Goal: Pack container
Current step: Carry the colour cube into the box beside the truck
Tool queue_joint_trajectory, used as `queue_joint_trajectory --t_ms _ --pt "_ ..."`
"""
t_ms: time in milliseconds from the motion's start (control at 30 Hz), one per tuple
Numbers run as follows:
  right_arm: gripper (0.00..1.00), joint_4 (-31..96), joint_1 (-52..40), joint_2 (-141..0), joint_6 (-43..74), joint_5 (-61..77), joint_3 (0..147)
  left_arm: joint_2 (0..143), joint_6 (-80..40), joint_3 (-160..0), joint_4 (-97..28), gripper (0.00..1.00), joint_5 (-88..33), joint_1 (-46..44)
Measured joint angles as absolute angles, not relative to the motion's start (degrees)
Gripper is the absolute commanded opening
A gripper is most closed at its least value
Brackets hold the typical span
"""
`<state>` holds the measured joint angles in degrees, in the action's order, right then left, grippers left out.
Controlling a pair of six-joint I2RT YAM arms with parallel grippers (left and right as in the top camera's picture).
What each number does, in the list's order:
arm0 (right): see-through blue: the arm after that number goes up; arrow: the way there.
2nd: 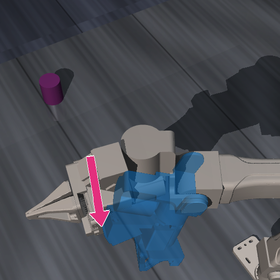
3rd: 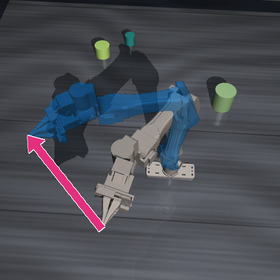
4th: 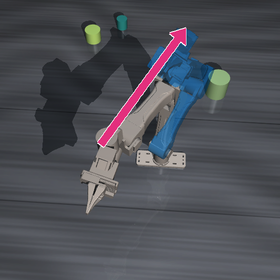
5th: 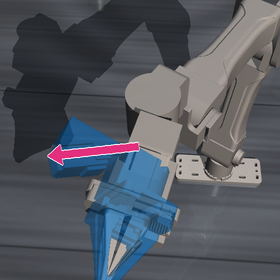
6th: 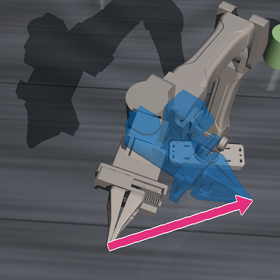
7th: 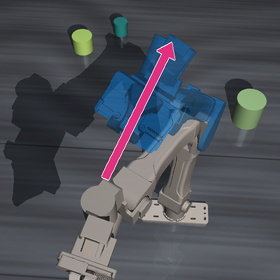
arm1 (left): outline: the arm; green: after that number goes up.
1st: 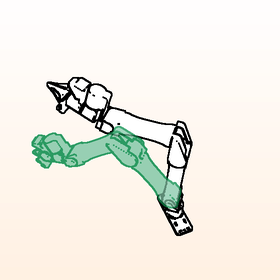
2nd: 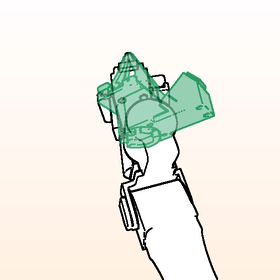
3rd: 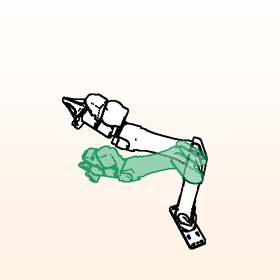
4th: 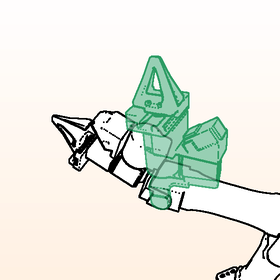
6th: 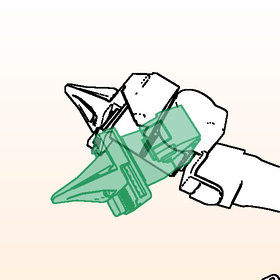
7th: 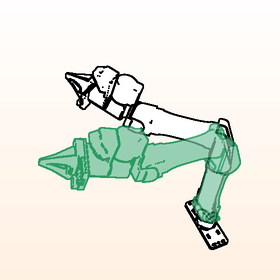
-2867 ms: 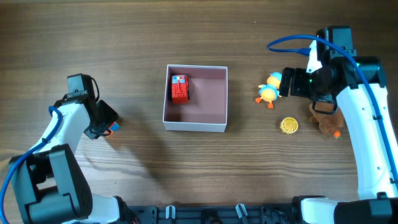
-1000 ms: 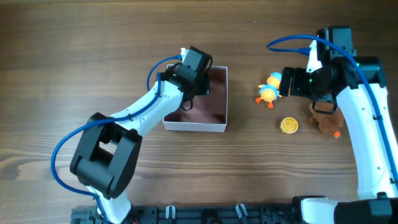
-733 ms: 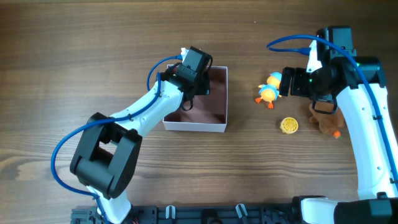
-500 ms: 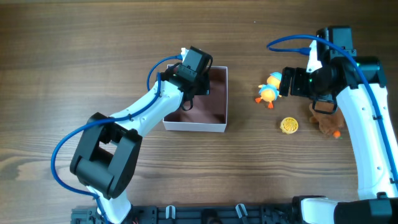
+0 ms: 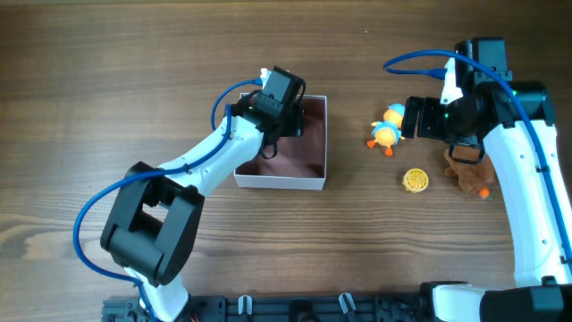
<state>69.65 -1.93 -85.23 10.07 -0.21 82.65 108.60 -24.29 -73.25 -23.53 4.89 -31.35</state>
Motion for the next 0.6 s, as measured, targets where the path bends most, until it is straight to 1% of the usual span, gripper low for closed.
queue_joint_trajectory --t_ms 67,200,233,267,333,367,600 --pt "1.00 69.65 -1.93 -85.23 10.07 -0.21 82.65 108.60 -24.29 -73.25 -23.51 0.62 4.89 -31.35" --pt "1.00 69.65 -1.93 -85.23 10.07 -0.21 82.65 108.57 -23.33 -73.25 -23.75 0.59 4.89 -31.35" --pt "1.00 69.65 -1.93 -85.23 10.07 -0.21 82.65 108.51 -23.11 -73.25 -24.08 0.54 4.89 -31.35" --pt "1.00 69.65 -1.93 -85.23 10.07 -0.21 82.65 108.33 -22.90 -73.25 -24.25 0.45 4.86 -31.35" --pt "1.00 69.65 -1.93 -85.23 10.07 -0.21 82.65 106.91 -22.35 -73.28 -24.47 0.12 4.91 -31.35" --pt "1.00 69.67 -1.93 -85.23 10.07 -0.21 82.65 105.89 -22.04 -73.47 -24.56 0.04 4.89 -31.40" --pt "1.00 69.65 -1.93 -85.23 10.07 -0.21 82.65 101.41 -13.89 -75.00 -24.45 0.04 2.13 -35.00"
